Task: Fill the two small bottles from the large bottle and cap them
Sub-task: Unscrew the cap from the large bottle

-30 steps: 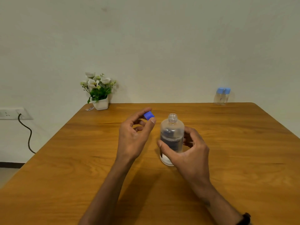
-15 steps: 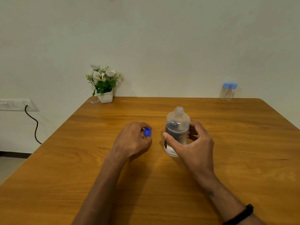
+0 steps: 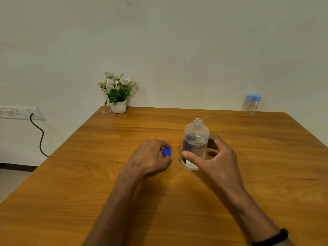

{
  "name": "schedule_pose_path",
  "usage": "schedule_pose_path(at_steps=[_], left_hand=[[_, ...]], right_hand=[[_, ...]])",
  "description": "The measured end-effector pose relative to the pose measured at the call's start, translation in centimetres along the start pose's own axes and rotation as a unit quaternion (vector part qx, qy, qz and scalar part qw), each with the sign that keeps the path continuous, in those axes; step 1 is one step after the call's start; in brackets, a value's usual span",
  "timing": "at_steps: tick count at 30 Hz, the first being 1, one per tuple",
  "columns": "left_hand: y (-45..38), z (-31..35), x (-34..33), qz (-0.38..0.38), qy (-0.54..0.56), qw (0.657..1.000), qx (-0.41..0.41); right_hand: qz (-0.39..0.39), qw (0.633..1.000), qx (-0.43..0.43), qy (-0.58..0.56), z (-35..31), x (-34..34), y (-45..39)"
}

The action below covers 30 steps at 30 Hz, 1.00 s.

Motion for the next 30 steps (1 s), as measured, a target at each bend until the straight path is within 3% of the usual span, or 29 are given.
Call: schedule_pose_path(at_steps=[6,15,24,30], left_hand=[[-0.1,-0.2,-0.1,-0.012,0.001,1.000,0.013],[-0.2,-0.3,0.3,0.017,0.003,1.000,0.005],[-0.3,-1.9,2.3,0.124,-0.003,0.992,0.012],[-0.3,-3.9,2.6,0.135,-0.020,0.989,0.056]], right_hand=[[-0.044,0.998,-0.019,0.030,0.5,-0.4,0.1],[-0.046,0.996,-0.041,-0.060,1.0,-1.7,-0.3],[-0.061,0.995,-0.043,-0.067,-0.2,-5.0,-2.3],[-0.057,0.996,-0.041,-0.053,-1.1,-7.2,-3.6]])
Point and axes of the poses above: each hand's wrist, its own y-axis away from the middle knuckle, its own x-axis out of the back of the hand, z = x × y, the point moved 8 cm from there along -y, towards the middle knuckle, and after that the axes turned 14 degrees about y, right-handed, at the moved point
